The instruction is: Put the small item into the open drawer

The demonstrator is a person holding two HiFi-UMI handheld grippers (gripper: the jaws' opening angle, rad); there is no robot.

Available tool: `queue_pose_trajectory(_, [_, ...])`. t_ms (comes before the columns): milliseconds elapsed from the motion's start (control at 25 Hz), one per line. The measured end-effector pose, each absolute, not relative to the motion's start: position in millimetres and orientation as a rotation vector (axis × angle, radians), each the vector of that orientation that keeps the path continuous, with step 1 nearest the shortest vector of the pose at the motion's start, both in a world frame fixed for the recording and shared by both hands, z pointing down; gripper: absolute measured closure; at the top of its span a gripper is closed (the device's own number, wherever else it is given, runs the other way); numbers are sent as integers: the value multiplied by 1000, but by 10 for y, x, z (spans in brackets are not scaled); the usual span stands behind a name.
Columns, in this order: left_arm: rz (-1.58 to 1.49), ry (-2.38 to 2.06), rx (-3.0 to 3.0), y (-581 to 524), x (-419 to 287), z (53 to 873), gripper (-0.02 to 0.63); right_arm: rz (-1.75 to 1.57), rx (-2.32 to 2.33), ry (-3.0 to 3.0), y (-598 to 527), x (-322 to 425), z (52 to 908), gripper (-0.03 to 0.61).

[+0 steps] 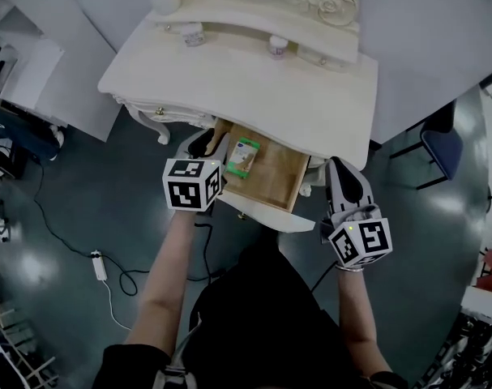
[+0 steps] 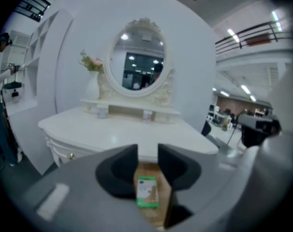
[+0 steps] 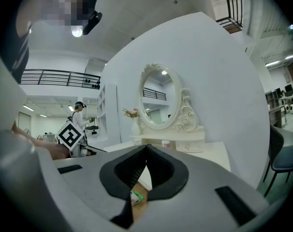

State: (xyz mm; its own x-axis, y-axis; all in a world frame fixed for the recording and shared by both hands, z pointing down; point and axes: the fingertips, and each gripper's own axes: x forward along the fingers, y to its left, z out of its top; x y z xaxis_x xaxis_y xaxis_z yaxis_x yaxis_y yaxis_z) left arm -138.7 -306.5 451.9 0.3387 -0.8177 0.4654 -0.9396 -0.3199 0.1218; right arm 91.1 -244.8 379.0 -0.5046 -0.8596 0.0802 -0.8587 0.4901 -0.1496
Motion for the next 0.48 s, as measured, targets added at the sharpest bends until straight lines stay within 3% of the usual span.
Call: queue_pose_trajectory(480, [248, -1665, 2394, -2531, -1522, 3840, 541, -191, -1545, 2691, -2193, 753, 3577, 581])
